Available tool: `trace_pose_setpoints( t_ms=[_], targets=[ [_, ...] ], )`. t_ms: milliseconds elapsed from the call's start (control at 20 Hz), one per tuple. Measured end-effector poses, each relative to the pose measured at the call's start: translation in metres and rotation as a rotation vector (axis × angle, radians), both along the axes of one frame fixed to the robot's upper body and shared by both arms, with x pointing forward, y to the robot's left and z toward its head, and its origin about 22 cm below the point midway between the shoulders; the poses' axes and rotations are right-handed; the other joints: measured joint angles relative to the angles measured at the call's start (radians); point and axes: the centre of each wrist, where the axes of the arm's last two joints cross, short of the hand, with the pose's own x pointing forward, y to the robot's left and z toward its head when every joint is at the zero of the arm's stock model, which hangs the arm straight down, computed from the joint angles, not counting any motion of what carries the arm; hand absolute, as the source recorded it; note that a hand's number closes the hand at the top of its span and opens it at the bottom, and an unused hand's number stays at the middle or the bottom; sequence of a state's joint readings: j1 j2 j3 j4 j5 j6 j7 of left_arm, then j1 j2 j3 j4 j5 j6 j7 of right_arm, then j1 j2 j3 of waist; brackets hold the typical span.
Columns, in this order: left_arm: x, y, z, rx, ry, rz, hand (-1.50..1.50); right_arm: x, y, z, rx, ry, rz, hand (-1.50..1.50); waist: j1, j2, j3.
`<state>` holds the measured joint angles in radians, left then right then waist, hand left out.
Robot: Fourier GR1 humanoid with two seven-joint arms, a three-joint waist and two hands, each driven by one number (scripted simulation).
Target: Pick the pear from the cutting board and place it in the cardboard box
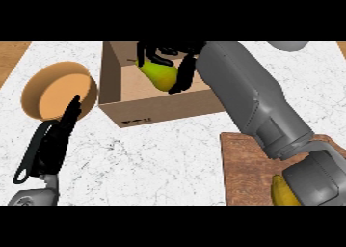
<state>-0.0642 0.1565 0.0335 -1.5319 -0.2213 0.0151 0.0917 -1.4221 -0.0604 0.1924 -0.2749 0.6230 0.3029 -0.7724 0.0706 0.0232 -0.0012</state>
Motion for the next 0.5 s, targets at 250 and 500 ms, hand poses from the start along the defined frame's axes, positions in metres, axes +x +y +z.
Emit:
trace_pose_setpoints(
  t_ms=[250,500],
  targets=[
    [0.002,0.003,0.002,0.006,-0.004,-0.010,0.00,-0.003,0.007,-0.021,-0.052,0.069,-0.037,-1.50,0.011,-0.001,0.000],
    [0.007,-0.004,0.004,0.008,-0.005,-0.026,0.00,-0.005,0.006,-0.035,-0.025,0.127,-0.047,-1.50,0.027,0.002,0.000]
  ],
)
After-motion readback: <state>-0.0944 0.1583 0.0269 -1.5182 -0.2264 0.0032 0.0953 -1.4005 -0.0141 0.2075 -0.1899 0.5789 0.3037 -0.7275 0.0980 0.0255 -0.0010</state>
